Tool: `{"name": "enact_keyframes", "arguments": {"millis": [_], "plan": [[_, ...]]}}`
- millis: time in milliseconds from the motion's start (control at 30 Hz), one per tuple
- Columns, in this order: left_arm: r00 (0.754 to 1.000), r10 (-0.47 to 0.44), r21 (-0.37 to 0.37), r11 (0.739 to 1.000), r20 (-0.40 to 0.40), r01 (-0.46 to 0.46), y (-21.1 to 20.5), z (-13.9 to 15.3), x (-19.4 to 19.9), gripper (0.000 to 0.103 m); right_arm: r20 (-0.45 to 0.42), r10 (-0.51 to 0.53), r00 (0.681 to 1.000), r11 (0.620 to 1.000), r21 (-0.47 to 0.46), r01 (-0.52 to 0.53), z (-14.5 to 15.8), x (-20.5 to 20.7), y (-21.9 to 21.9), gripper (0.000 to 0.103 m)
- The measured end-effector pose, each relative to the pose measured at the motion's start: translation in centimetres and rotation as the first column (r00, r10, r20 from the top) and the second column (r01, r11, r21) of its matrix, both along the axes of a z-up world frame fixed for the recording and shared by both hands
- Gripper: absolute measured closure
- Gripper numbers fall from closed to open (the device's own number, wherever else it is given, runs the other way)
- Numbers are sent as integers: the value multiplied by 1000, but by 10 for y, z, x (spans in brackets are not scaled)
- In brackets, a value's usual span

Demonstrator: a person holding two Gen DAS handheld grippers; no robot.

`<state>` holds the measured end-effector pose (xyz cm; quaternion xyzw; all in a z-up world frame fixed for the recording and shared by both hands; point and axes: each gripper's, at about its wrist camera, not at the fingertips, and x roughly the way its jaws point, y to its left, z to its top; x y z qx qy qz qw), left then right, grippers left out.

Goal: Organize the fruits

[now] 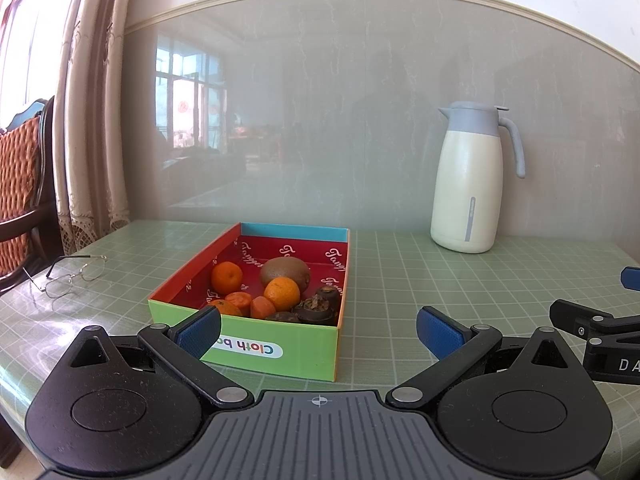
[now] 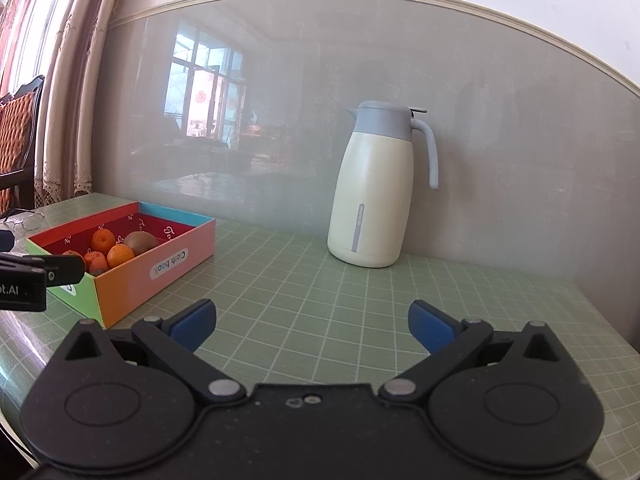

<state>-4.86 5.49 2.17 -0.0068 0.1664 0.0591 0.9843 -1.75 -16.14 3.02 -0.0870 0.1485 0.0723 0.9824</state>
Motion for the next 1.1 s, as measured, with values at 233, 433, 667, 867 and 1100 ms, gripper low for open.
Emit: {"name": "enact_keyframes", "arguments": {"millis": [233,433,667,867,1100], "plan": [[1000,0,-2,1000,0,0,0,0,0,0,0,3,1000,1000,-3,-3,0,0,0,0],[1000,0,0,1000,0,0,0,0,0,0,0,5,1000,1000,-1,-5,0,0,0,0],[1000,8,2,1000,5,-8,-1,1,0,0,3,4,1000,1000,-1,-4,0,0,0,0],[1000,14,0,1000,5,-14,0,1,0,0,2,5,1000,1000,-1,-5,0,0,-1,0],[1000,-13,9,1000,8,13,-1,2,0,0,2,4,1000,1000,-1,-4,0,0,-1,0]]}}
